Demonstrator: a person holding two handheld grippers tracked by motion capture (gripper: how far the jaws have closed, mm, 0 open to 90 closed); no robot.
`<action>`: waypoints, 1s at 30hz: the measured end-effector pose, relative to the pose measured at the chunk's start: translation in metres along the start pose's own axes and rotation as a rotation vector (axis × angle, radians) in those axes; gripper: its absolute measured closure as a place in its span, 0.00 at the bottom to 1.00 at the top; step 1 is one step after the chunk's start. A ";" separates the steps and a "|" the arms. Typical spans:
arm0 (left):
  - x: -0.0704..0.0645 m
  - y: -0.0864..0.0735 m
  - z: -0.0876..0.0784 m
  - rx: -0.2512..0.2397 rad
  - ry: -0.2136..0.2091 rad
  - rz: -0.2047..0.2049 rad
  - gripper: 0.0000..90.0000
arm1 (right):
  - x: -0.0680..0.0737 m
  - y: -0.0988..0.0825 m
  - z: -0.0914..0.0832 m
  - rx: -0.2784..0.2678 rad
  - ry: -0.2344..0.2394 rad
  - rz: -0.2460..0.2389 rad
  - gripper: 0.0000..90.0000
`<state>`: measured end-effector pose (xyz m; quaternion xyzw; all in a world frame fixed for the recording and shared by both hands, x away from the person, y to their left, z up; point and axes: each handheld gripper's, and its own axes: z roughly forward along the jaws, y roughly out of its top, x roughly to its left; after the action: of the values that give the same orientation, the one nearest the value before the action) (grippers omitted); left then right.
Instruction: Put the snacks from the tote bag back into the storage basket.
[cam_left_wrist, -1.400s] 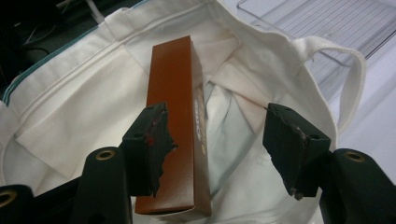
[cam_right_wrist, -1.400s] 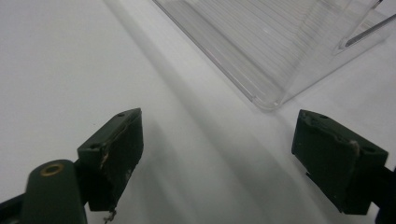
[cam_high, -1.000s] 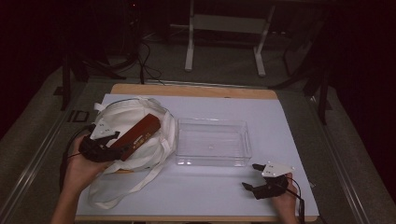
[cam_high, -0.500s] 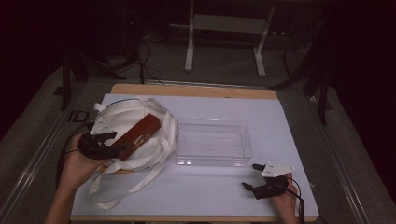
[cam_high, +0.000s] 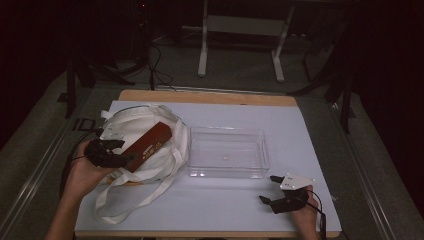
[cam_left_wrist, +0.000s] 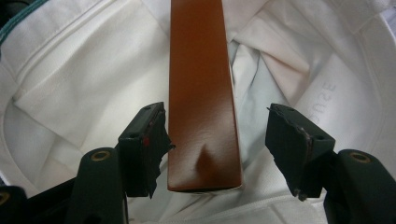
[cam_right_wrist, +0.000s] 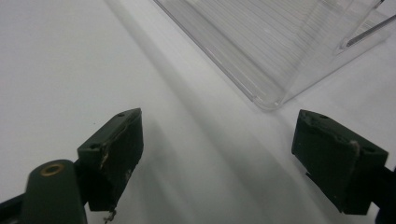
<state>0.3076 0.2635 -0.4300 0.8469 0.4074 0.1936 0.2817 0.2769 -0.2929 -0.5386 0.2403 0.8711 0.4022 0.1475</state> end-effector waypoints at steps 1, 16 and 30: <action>0.000 0.000 0.000 0.007 -0.003 0.001 0.42 | 0.000 0.000 0.000 0.000 0.000 0.000 0.19; 0.006 0.007 0.011 0.085 -0.030 -0.016 0.31 | 0.001 0.001 0.002 0.016 0.004 -0.017 0.19; 0.017 0.008 0.021 0.161 -0.048 -0.029 0.30 | 0.001 0.001 0.001 0.014 0.002 -0.016 0.19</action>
<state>0.3343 0.2663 -0.4397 0.8651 0.4270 0.1357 0.2254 0.2765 -0.2908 -0.5392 0.2339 0.8759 0.3951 0.1485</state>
